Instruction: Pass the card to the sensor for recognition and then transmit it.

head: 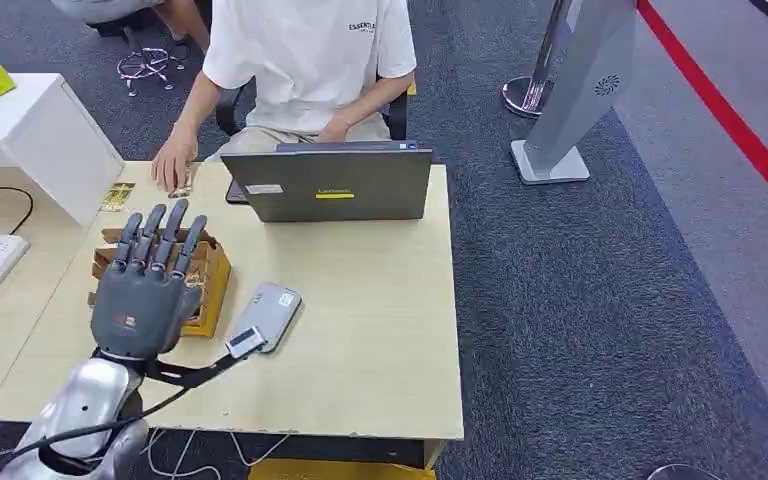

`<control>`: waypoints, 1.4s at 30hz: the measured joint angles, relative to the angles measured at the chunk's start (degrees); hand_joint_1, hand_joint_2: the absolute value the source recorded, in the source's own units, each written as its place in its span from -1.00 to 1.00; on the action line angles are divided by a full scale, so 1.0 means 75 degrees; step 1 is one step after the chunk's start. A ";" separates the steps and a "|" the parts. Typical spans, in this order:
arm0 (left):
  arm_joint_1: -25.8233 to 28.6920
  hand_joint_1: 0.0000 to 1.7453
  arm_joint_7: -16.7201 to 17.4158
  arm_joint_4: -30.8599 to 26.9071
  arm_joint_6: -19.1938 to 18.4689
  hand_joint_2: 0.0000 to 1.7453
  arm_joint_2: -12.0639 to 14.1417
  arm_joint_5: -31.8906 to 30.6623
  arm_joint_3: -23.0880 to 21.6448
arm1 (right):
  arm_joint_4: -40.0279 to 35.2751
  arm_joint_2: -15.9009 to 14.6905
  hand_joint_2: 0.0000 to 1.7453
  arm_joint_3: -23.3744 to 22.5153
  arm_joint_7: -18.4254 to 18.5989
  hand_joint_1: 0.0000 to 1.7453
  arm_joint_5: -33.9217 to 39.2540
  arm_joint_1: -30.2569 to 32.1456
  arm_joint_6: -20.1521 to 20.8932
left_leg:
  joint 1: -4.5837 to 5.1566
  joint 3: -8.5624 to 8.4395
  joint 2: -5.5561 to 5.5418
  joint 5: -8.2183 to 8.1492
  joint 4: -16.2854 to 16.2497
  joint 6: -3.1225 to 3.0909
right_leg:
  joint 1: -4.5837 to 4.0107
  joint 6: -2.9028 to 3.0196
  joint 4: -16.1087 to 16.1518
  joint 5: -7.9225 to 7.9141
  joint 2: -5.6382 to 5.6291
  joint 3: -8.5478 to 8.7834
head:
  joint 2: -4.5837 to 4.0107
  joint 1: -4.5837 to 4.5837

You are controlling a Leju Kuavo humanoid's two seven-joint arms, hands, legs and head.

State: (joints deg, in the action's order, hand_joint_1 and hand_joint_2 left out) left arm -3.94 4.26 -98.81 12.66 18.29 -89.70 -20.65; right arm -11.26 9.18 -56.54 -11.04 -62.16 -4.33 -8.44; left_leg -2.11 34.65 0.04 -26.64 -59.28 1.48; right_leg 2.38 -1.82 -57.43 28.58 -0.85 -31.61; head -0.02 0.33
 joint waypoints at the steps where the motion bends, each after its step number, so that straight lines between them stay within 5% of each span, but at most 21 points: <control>1: 0.0127 -1.00 0.0026 -0.0148 -0.0015 1.00 0.0038 -0.0006 -0.0058 | 0.0000 0.0003 -1.00 -0.0035 0.0003 -1.00 0.0012 0.0001 0.0000 | -0.0001 0.0000 -0.0001 0.0000 0.0000 0.0000 | -0.0001 0.0000 0.0000 0.0000 0.0003 0.0000 | 0.0000 0.0002; 5: 0.0426 -1.00 0.0044 -0.0584 -0.0159 1.00 0.0117 0.0095 -0.0248 | 0.0000 0.0011 -1.00 -0.0143 0.0009 -1.00 0.0040 0.0001 0.0000 | -0.0004 -0.0002 -0.0003 0.0006 0.0004 0.0003 | -0.0003 0.0001 -0.0003 -0.0001 0.0004 0.0007 | 0.0000 0.0003; 10: 0.0656 -1.00 0.0381 -0.0712 -0.1369 1.00 0.0326 0.0737 -0.0254 | 0.0000 0.0041 -1.00 -0.0288 0.0012 -1.00 0.0073 0.0009 -0.0099 | -0.0004 -0.0003 -0.0006 0.0012 0.0003 0.0001 | -0.0003 0.0002 -0.0004 -0.0004 0.0006 0.0009 | 0.0000 0.0003; 17: 0.0670 -1.00 0.0964 -0.0456 -0.2092 1.00 0.0455 0.1323 0.0136 | 0.0000 0.0038 -1.00 -0.0326 0.0032 -1.00 -0.0064 0.0009 -0.0020 | -0.0003 -0.0003 -0.0008 0.0012 0.0003 0.0002 | -0.0003 0.0002 -0.0004 -0.0005 0.0007 0.0011 | 0.0000 0.0003; 42: 0.0934 -1.00 0.1218 0.0594 -0.2148 1.00 0.0431 0.1623 0.1507 | -0.0003 0.0029 -1.00 -0.0315 0.0082 -1.00 -0.0414 0.0004 0.0187 | -0.0004 -0.0002 -0.0008 0.0012 0.0003 0.0002 | -0.0003 0.0002 -0.0005 -0.0004 0.0007 0.0011 | 0.0000 0.0003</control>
State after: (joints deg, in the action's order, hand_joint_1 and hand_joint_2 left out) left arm 3.06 13.40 -94.35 -3.45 21.53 -77.53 -9.35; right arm -11.28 9.40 -58.90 -10.43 -65.27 -4.30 -7.04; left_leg -2.13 34.63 -0.03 -26.55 -59.25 1.49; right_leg 2.36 -1.80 -57.47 28.55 -0.79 -31.52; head -0.02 0.35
